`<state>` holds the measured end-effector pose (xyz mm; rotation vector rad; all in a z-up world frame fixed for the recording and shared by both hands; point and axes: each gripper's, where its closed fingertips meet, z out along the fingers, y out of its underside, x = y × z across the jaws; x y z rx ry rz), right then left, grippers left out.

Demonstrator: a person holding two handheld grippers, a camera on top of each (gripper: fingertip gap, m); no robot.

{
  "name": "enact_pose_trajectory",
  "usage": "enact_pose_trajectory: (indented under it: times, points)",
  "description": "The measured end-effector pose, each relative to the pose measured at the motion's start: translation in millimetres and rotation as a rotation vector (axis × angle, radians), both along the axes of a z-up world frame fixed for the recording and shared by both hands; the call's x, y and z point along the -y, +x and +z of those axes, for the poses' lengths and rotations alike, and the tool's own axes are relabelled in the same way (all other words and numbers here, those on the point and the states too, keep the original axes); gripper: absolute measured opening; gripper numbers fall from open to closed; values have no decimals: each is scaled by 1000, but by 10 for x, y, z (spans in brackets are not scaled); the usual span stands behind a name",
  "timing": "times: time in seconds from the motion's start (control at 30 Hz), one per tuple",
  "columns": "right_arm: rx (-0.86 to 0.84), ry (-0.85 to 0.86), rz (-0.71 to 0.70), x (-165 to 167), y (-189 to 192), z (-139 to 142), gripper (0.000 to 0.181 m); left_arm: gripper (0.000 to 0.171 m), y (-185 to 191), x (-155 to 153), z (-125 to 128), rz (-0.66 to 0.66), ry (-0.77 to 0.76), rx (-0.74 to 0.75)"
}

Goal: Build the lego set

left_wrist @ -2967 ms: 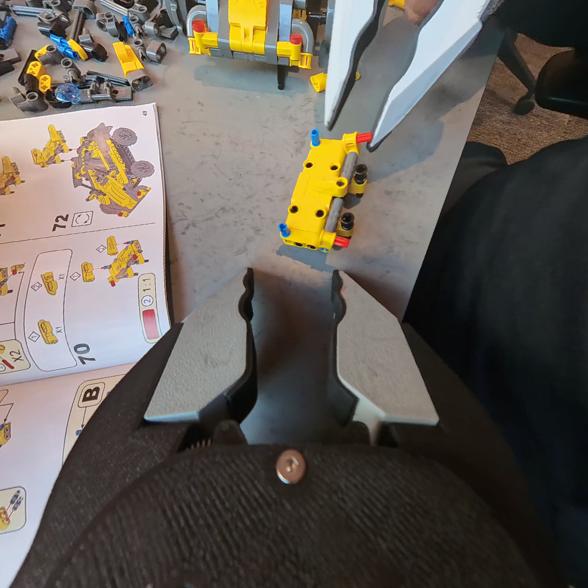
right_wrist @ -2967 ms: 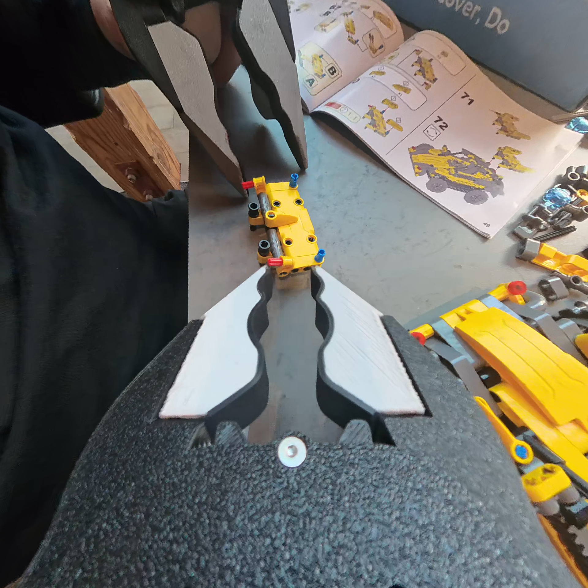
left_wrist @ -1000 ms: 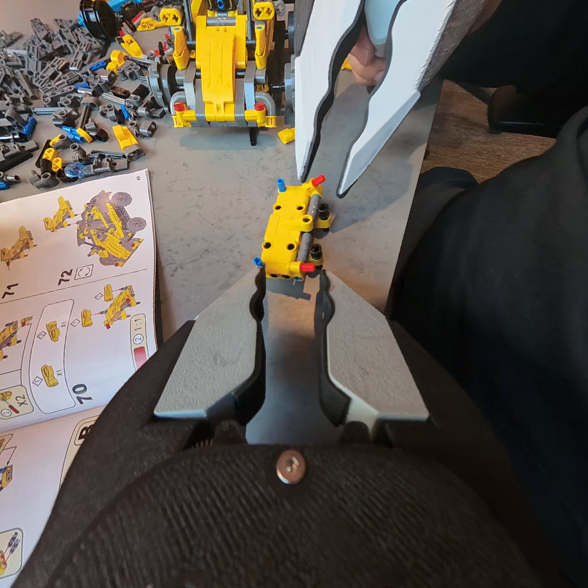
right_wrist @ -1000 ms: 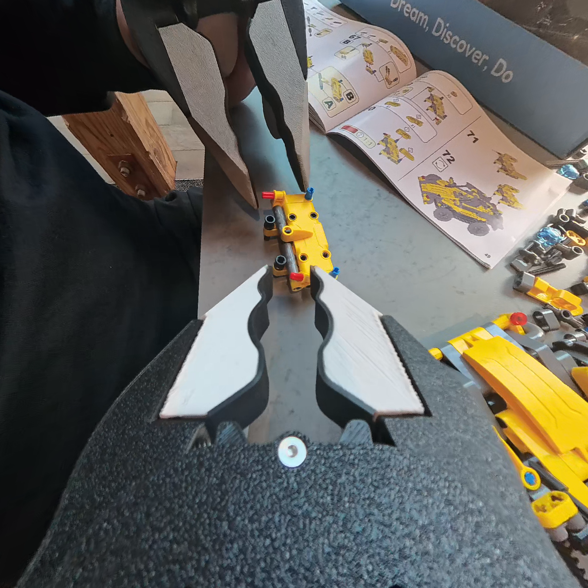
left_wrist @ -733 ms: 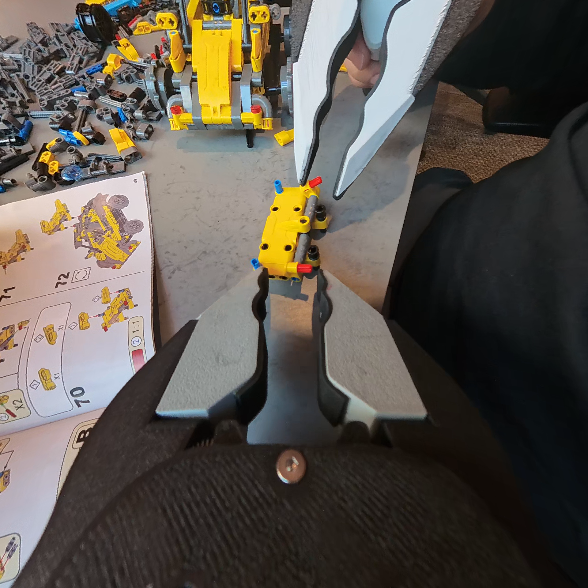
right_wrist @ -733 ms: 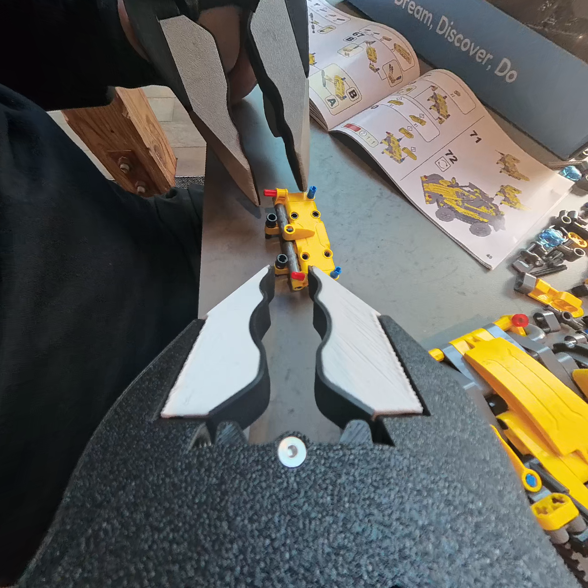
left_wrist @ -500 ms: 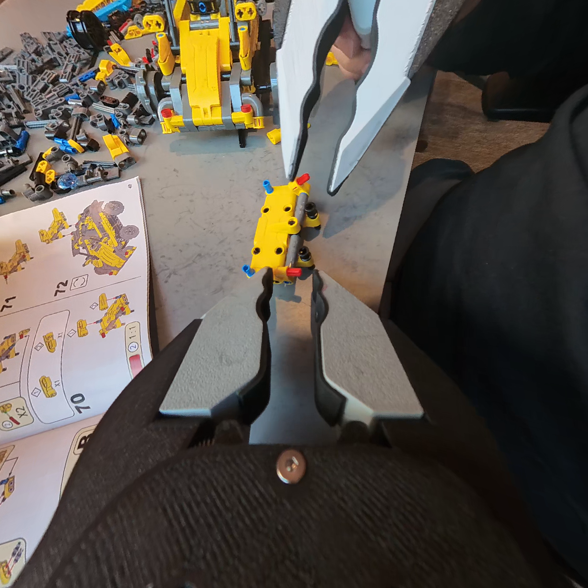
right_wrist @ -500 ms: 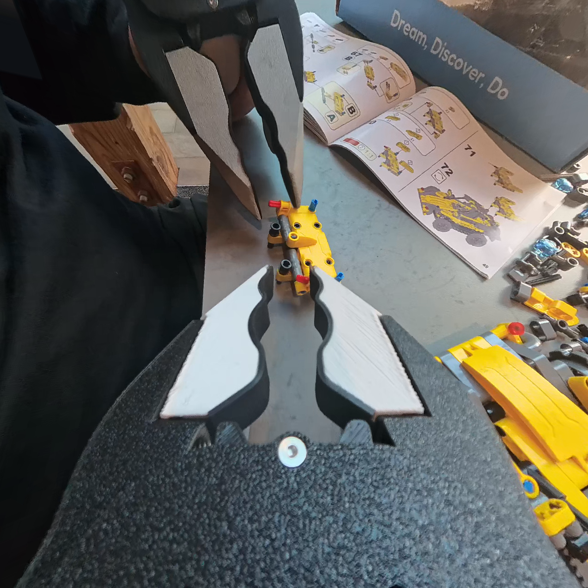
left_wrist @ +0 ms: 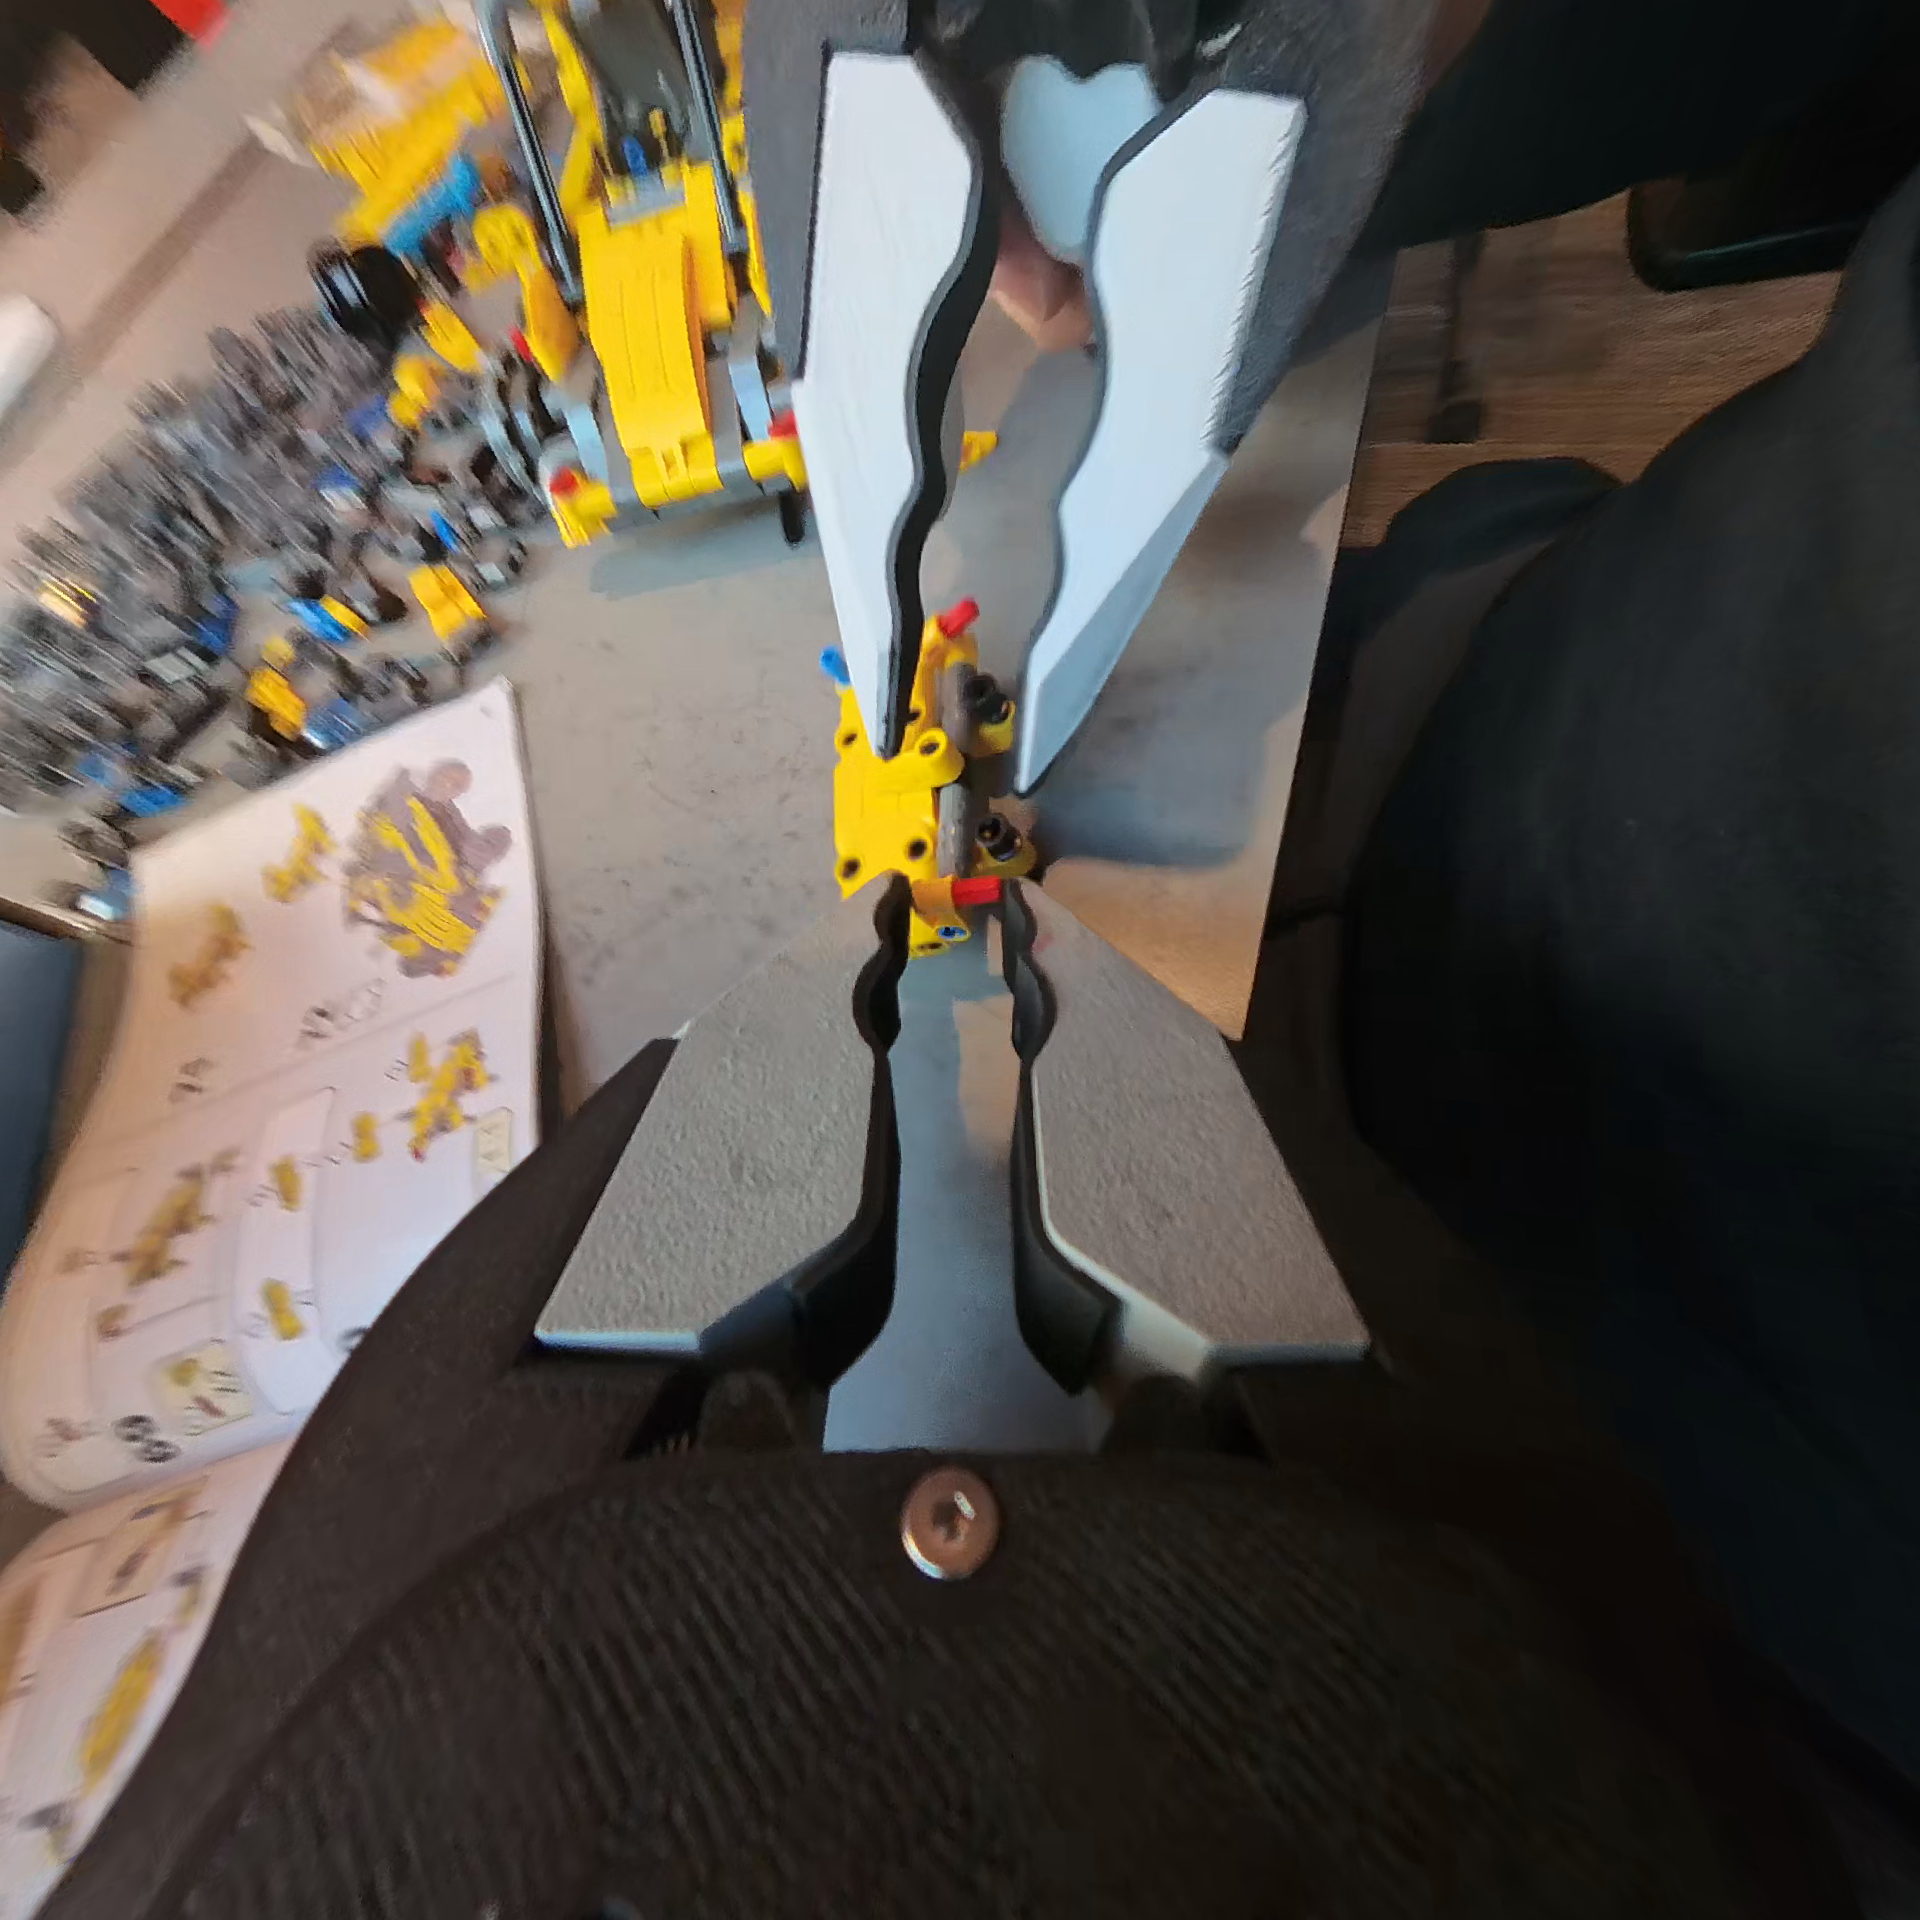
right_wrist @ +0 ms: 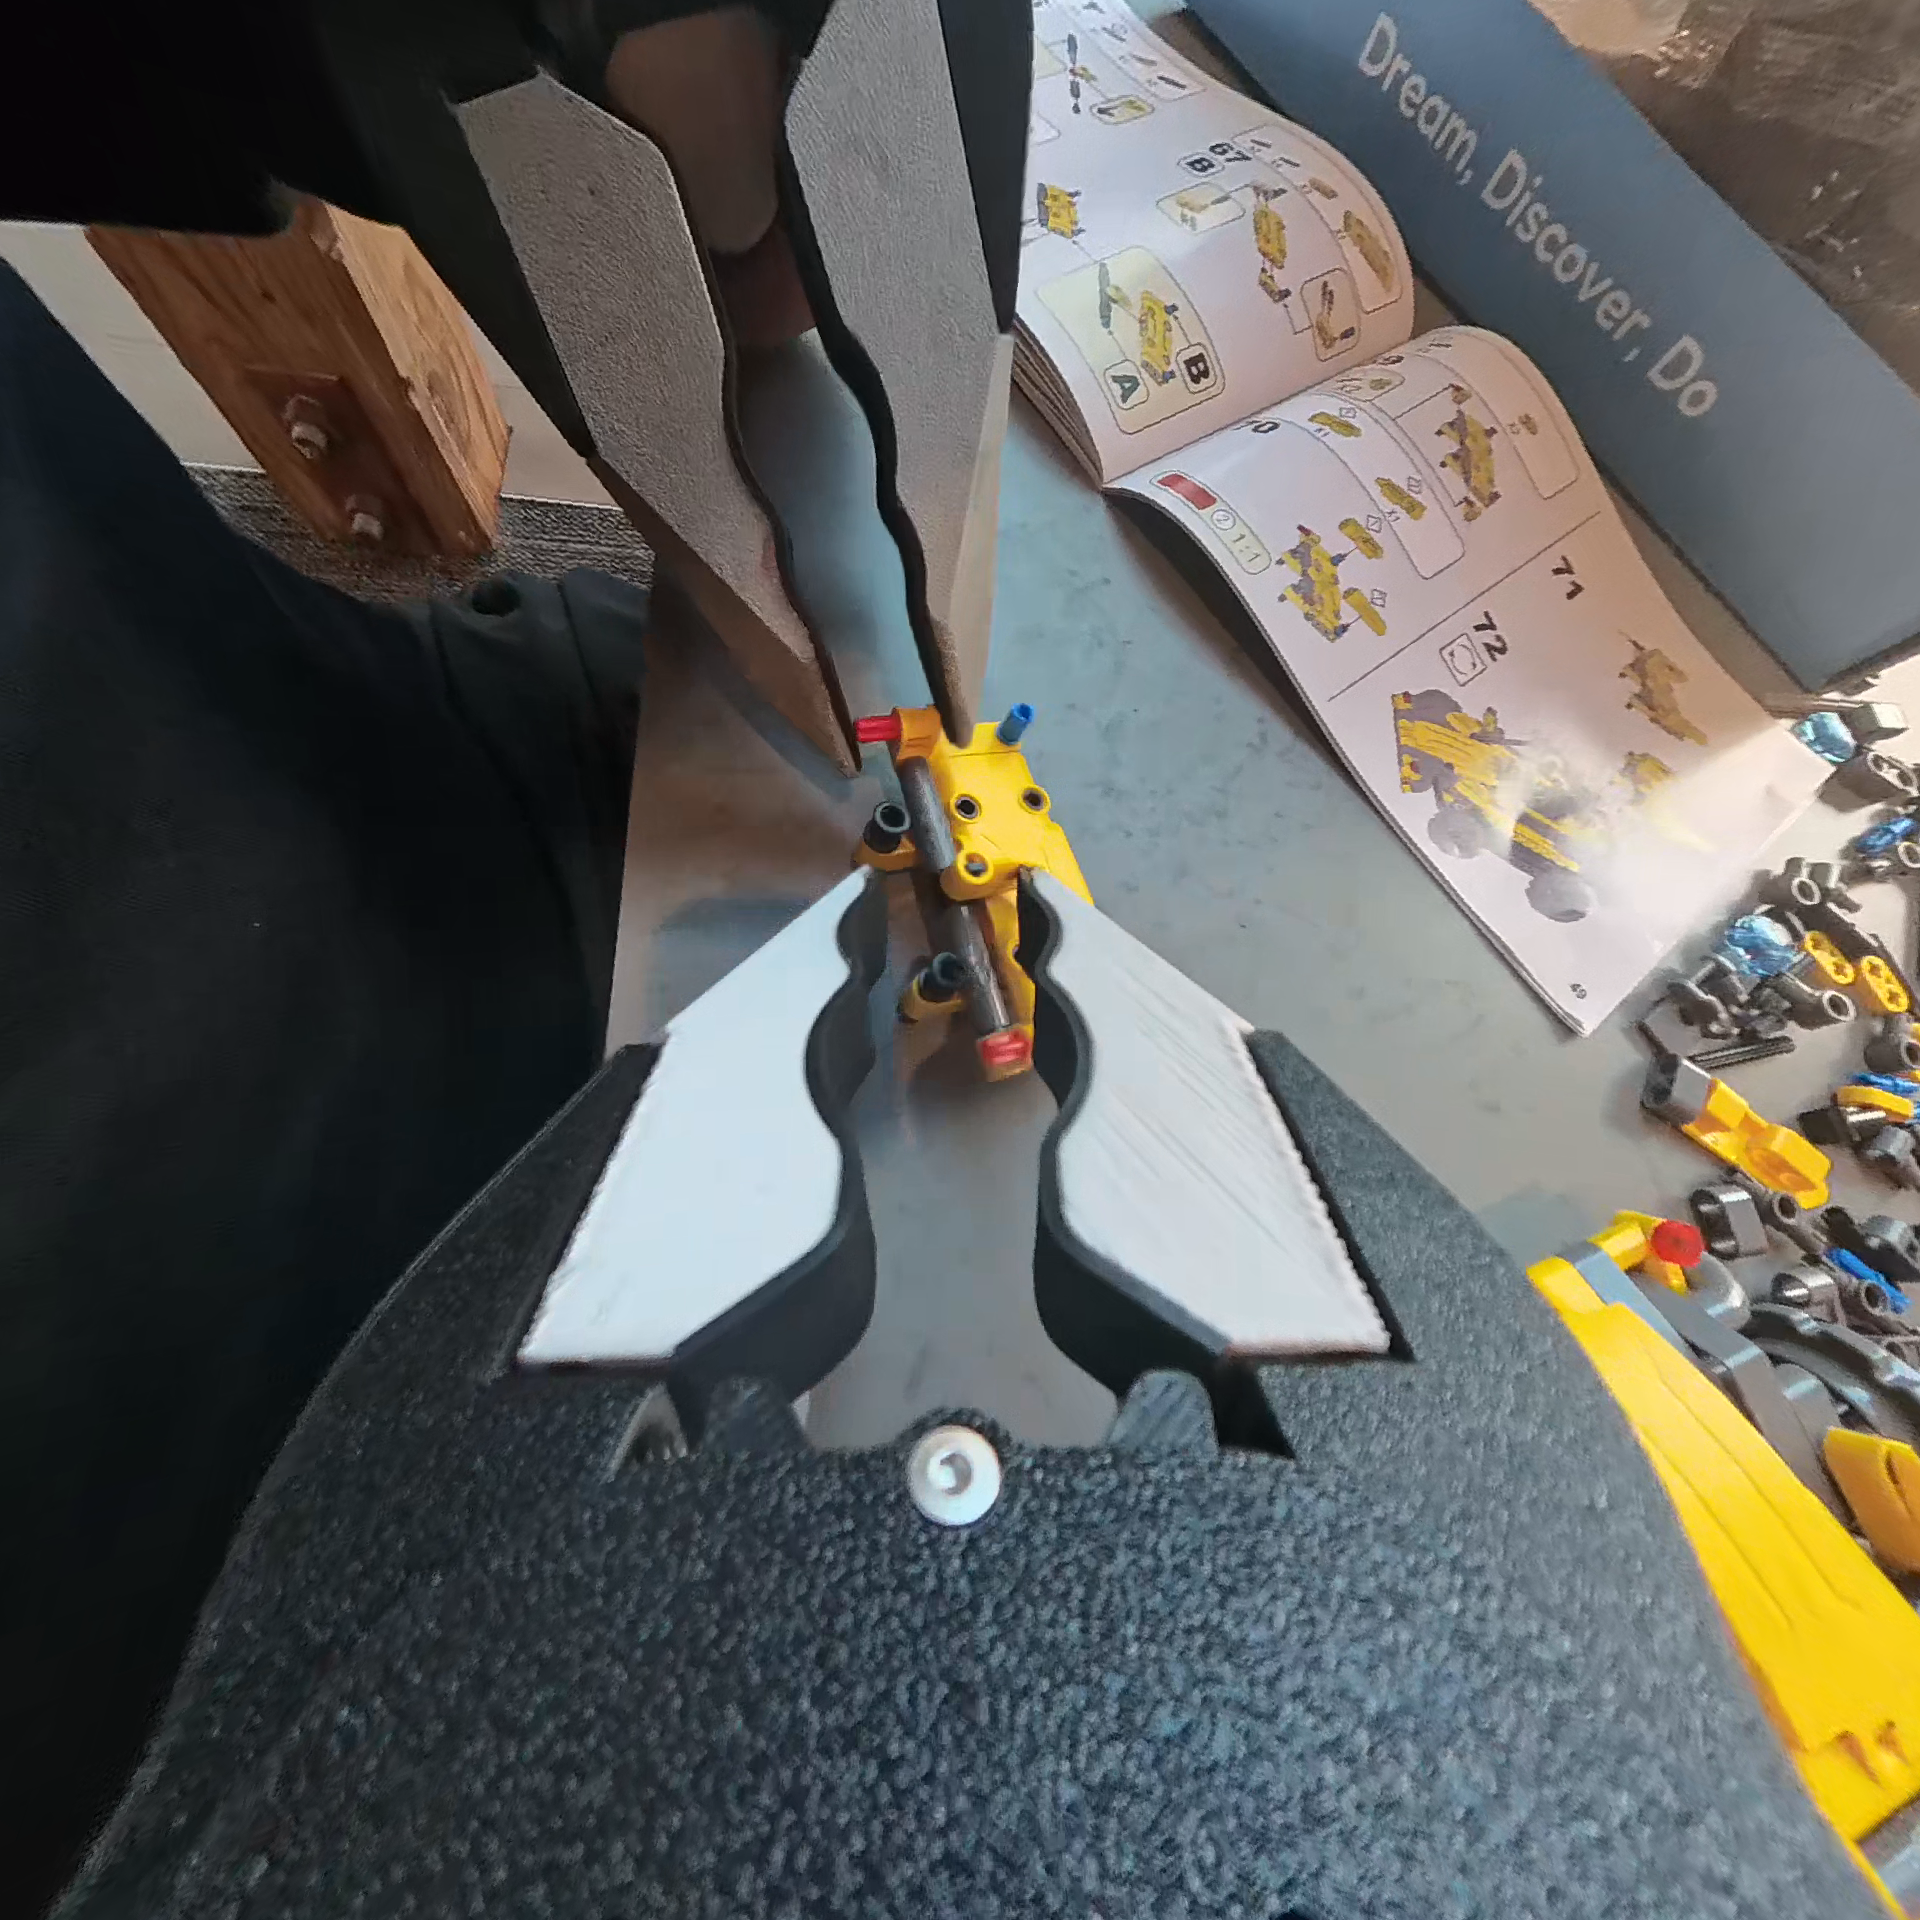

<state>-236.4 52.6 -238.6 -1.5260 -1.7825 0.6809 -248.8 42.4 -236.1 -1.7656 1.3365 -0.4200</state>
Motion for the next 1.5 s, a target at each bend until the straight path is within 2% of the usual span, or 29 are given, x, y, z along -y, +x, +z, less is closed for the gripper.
enact_pose_trajectory:
  times: [0.2, 0.37, 0.43, 0.6, 0.63, 0.73, 0.87, 0.97, 1.03, 1.17, 1.27, 1.33, 1.5]
  points:
    - [5, 78, 3, -32, 29, 4, 15, 14, 37, 21, 11, -32, 221, -96]
    - [-6, 110, 13, -11, 59, 4, 13, 13, 68, 55, -21, -58, 277, -133]
    - [-10, 125, 23, 0, 74, 3, 12, 17, 80, 67, -8, -61, 257, -110]
    - [-22, 156, 48, 33, 105, 6, 10, 56, 15, -48, 54, 25, 114, -13]
    - [-26, 156, 53, 45, 108, 5, 10, 58, 1, -56, 28, 35, 57, -6]
    - [-28, 181, 69, 70, 125, 8, 8, 56, -21, -46, -16, 43, -88, 30]
    - [-27, 181, 74, 85, 172, 22, 7, 46, -98, -100, 23, 59, -201, 113]
    - [-41, 119, 37, 58, 208, 59, 8, 47, -108, -122, -71, 81, -372, 121]
    - [-66, 42, 12, 73, 213, 108, 13, 47, -23, -51, -72, 40, -456, 151]
    - [-79, -56, -66, 49, 180, 133, 18, 46, 51, 21, -73, 5, -430, 131]
    - [-60, -100, -70, 78, 132, 83, 18, 45, 75, 62, -115, -10, -383, 79]
    - [-14, -102, -75, 72, 141, -5, 17, 43, 105, 103, -147, -24, -364, 47]
    - [-35, -70, -95, 49, 187, 31, 7, 39, 145, 156, -176, -47, -328, 9]
